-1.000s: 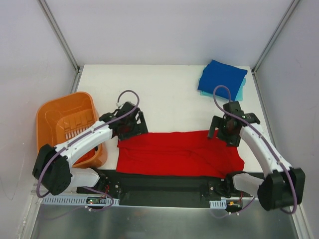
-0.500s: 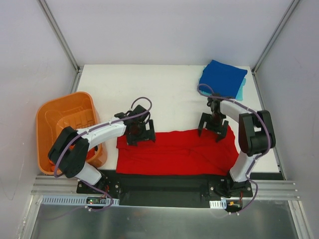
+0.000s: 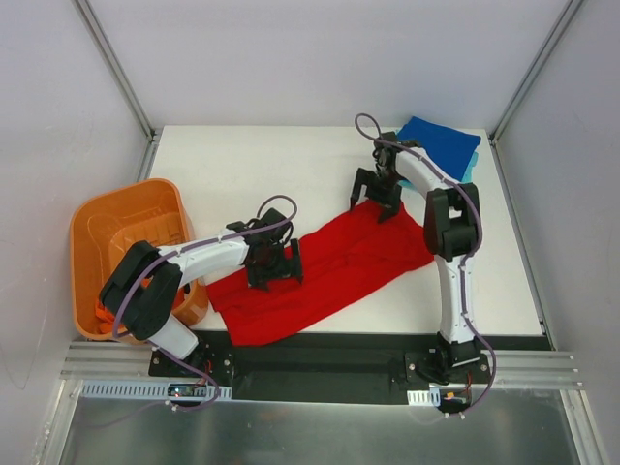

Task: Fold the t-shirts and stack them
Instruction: Fold the tshirt

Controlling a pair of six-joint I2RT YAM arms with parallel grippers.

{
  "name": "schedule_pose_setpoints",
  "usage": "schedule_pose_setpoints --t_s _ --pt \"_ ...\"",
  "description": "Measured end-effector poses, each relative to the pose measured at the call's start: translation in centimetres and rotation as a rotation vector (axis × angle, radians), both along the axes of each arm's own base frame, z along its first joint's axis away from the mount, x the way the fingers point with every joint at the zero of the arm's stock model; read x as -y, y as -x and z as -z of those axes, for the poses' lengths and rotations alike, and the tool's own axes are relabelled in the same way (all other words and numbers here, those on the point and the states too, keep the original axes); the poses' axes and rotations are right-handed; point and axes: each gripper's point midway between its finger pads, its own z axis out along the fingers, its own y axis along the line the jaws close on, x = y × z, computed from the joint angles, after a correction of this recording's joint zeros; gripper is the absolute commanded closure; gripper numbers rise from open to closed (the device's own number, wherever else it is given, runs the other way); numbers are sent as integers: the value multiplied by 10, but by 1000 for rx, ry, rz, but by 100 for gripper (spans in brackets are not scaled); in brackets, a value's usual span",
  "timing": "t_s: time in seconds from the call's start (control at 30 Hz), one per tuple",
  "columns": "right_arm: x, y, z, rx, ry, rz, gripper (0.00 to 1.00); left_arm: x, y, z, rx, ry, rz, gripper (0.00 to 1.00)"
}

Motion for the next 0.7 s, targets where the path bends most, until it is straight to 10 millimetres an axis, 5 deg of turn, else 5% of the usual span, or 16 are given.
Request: schedule_pose_setpoints --t_s 0.27,0.4,0.7 --pt "-81 -82 -13 174 -238 -56 3 19 10 0 -40 63 19 1" --pt "-109 -103 -17 248 -314 -46 3 39 20 -1 -63 115 45 1" --pt "-152 -159 -26 432 -457 34 3 124 36 -9 -69 231 125 1"
